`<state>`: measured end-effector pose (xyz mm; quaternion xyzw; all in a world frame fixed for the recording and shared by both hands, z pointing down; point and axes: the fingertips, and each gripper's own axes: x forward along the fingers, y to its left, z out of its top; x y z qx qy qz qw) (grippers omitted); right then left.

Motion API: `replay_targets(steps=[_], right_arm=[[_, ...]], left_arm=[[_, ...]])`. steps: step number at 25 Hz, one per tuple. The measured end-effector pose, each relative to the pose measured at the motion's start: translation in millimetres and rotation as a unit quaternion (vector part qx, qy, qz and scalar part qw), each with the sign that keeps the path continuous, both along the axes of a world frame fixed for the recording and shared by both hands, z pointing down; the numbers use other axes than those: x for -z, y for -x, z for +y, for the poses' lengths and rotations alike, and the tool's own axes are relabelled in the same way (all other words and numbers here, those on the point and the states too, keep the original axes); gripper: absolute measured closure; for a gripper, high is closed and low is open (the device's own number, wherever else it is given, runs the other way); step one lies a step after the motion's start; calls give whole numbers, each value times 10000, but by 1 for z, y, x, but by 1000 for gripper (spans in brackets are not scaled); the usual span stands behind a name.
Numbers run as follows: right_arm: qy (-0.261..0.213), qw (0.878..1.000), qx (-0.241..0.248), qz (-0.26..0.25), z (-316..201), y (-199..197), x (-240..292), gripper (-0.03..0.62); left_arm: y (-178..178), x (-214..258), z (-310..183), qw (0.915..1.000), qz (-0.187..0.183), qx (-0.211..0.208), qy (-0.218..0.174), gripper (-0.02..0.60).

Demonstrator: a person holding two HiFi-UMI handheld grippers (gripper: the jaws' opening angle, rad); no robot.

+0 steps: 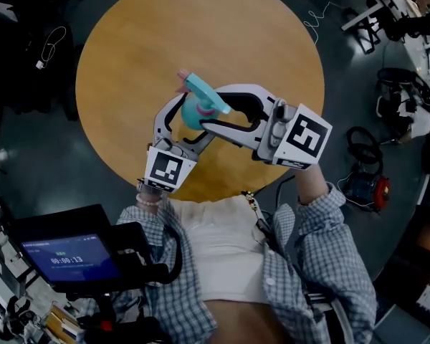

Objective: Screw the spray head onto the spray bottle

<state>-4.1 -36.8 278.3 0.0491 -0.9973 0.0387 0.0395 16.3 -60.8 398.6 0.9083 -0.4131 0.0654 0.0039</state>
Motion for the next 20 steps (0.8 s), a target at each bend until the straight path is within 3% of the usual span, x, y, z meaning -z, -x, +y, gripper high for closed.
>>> replay_targets(steps=[2, 6, 8, 11, 14, 17, 20], right_arm=[[-122, 9995, -249, 149, -2, 0, -3, 465], [-256, 9973, -665, 179, -4, 0, -3, 467], [-230, 9931, -1149, 71, -11, -1, 0, 467], [34, 9744, -2247, -19, -21, -5, 1, 467], [-26, 9488, -3159, 34, -25, -7, 1, 467], [-192, 9337, -3567, 223, -23, -5, -2, 467], [-244, 9323, -3585, 408, -18, 1, -6, 467]], left_arm=[[1, -1, -1, 10000, -8, 55, 17, 172], [2, -1, -4, 9998, -23, 184, 34, 172], [4, 1, -7, 9994, -49, 330, 21, 172], [7, 2, -13, 9981, -151, 598, -20, 172], [8, 2, -18, 9967, -215, 784, -23, 172], [8, 0, -22, 9951, -268, 951, 35, 172], [8, -2, -23, 9944, -216, 1030, 117, 172]])
